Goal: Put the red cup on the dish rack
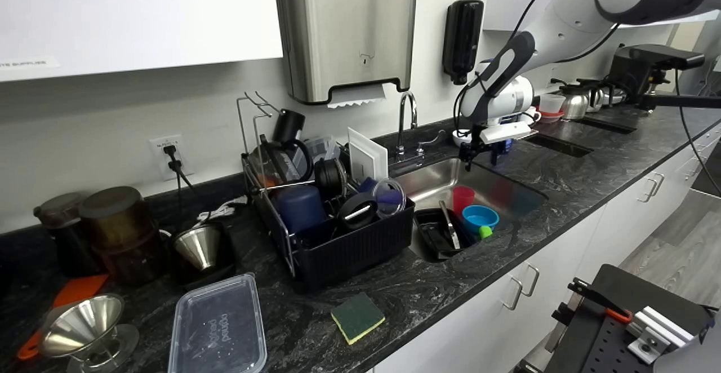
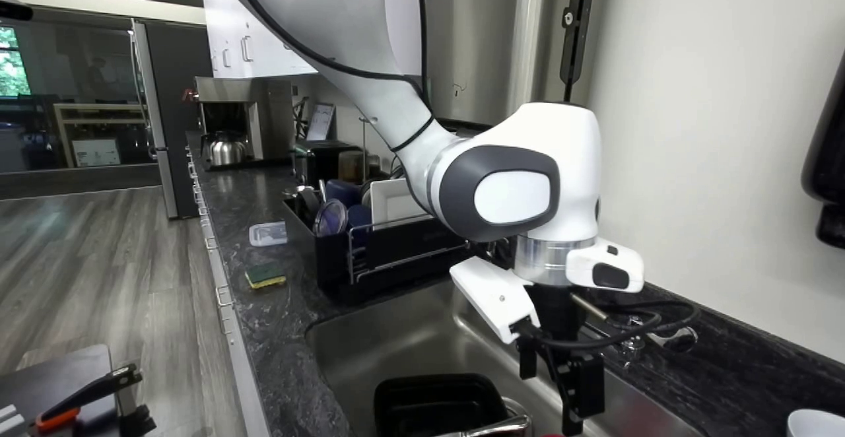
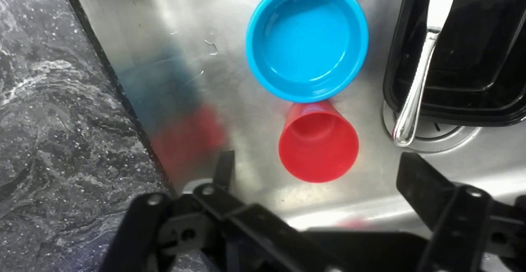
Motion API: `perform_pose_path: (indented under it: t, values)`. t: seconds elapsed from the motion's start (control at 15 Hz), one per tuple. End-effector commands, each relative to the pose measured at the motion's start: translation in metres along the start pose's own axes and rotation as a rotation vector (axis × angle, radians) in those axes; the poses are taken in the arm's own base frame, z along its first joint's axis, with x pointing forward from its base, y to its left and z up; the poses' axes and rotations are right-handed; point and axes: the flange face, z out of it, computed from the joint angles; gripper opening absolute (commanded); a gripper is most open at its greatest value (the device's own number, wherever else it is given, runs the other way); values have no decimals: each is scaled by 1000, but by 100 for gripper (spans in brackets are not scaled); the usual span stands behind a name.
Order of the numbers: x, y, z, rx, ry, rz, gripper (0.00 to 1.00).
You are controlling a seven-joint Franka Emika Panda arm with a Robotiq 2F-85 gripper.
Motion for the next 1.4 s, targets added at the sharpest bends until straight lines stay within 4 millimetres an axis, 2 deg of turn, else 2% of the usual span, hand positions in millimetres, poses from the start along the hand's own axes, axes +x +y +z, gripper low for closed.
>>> perform_pose_path:
  t: [0.0, 0.67, 1.33]
  values:
    - [16, -8, 17, -8, -17, 0, 100]
    - [41, -13, 58, -32, -33, -1, 100]
    - [49, 22, 90, -67, -85, 56, 100]
